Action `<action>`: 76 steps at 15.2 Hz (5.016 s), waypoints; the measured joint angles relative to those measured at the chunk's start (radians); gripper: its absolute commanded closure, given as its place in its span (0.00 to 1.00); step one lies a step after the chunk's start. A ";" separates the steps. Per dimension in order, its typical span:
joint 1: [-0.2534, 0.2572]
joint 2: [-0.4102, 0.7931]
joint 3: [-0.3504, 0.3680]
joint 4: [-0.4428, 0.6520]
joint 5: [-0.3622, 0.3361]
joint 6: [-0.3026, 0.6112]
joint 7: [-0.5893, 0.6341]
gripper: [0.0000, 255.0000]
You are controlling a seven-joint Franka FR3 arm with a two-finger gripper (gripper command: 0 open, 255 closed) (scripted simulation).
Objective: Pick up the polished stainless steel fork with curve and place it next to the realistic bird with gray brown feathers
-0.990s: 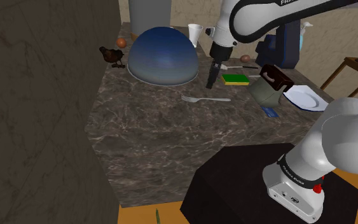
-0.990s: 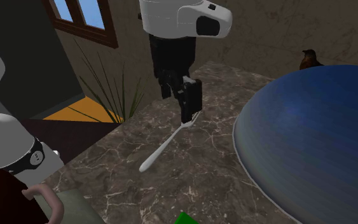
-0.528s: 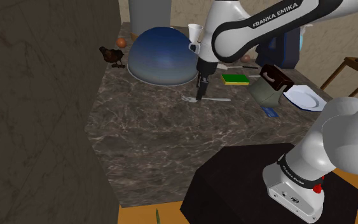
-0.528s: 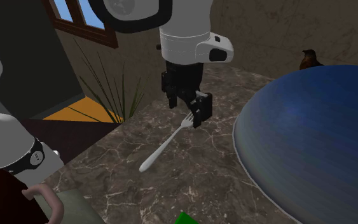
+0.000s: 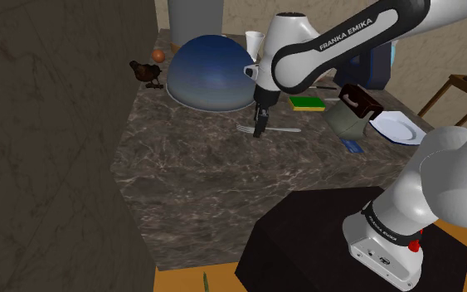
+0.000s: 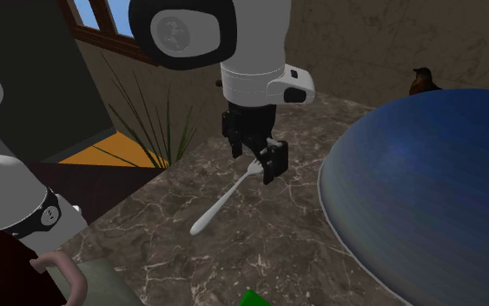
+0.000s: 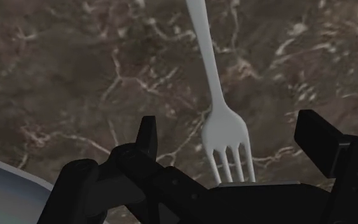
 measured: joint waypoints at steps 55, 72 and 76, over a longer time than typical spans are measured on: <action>0.002 -0.163 0.023 0.382 -0.023 -0.542 0.050 1.00; 0.070 0.500 0.087 1.203 0.007 -0.698 0.179 1.00; 0.077 0.632 0.091 1.392 0.007 -0.755 0.192 1.00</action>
